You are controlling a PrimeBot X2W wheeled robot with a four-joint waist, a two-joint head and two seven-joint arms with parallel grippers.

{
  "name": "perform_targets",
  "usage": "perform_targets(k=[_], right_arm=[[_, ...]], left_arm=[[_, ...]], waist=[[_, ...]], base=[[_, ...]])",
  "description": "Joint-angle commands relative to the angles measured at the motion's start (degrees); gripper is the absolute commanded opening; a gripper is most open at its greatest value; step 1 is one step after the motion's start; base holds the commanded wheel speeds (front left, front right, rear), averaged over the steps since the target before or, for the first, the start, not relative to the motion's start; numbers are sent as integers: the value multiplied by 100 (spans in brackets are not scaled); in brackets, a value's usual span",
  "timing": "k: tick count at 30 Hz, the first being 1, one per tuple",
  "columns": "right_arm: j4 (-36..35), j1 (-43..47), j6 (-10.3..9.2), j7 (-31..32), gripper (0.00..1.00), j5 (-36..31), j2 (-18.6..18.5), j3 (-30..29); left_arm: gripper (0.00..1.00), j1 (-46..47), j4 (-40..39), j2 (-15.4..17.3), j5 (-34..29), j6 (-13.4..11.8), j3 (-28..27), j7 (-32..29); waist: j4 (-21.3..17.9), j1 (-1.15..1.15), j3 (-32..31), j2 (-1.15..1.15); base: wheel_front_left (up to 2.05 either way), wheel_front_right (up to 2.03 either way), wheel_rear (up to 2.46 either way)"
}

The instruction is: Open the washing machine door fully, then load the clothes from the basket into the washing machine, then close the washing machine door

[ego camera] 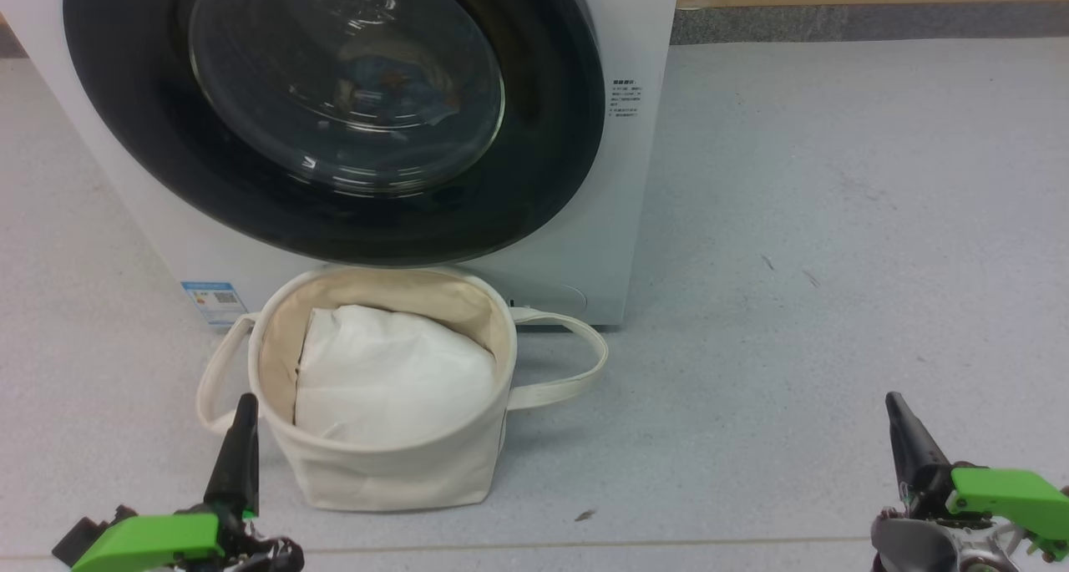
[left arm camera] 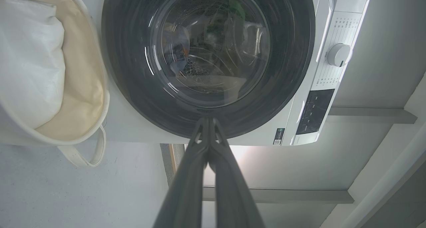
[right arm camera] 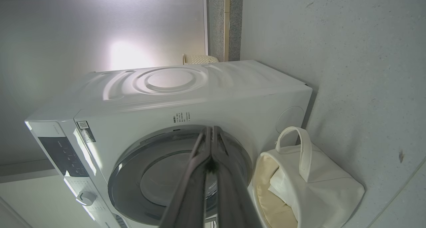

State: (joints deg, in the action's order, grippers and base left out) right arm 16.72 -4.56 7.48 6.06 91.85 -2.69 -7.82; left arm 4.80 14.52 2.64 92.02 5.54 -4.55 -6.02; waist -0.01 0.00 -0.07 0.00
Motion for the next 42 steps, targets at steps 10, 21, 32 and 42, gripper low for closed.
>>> perform_targets(k=[10, 21, 32, 42], right_arm=[[-207, -245, 1, 49, 0, 23, -21, 118], [-207, -245, 1, 49, 0, 23, -21, 118], [-207, -245, 1, 49, 0, 23, -21, 118], [-207, -245, 1, 49, 0, 23, -21, 118]], left_arm=[[0, 151, -224, 30, 15, 8, -199, -42], [0, 151, -224, 29, 15, 8, -200, -42], [0, 151, -224, 29, 14, 8, -200, -43], [0, 151, -224, 28, 14, 8, -201, -43]], waist=[[0, 0, 0, 0], [0, 0, 0, 0], [0, 0, 0, 0], [0, 0, 0, 0]], base=[[0, 0, 0], [0, 0, 0], [0, 0, 0], [0, 0, 0]])
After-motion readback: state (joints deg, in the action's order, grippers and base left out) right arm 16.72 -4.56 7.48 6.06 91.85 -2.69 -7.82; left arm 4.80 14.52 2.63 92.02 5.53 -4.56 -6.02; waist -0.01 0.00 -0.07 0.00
